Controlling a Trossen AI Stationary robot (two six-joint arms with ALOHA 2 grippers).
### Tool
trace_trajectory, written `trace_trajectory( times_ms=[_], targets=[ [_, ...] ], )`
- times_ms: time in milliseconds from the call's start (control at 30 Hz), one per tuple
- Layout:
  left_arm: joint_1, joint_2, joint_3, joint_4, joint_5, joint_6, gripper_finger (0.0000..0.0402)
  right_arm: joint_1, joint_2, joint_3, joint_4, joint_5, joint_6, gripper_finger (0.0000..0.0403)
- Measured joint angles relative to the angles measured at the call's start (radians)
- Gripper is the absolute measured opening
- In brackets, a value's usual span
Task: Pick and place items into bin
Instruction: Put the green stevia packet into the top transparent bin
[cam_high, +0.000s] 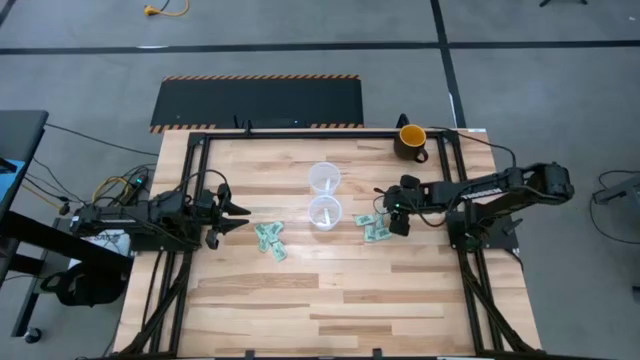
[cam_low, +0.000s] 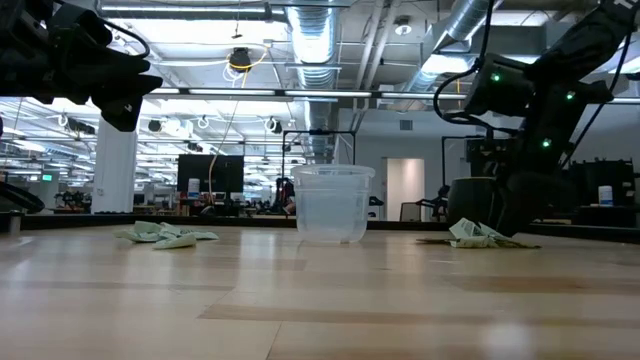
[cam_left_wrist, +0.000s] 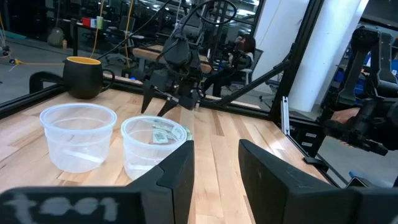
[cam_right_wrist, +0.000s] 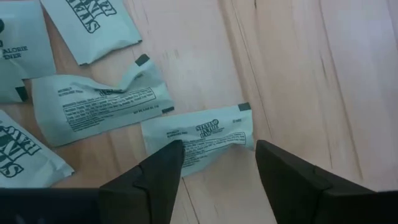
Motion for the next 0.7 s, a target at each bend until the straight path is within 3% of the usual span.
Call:
trace_trajectory(
  times_ms=[700],
  targets=[
    [0.0, 0.0, 0.0, 0.0, 0.0, 0.0, 0.0114, 0.0, 0.002, -0.003, 0.002, -0.001, 0.0, 0.007]
  ],
)
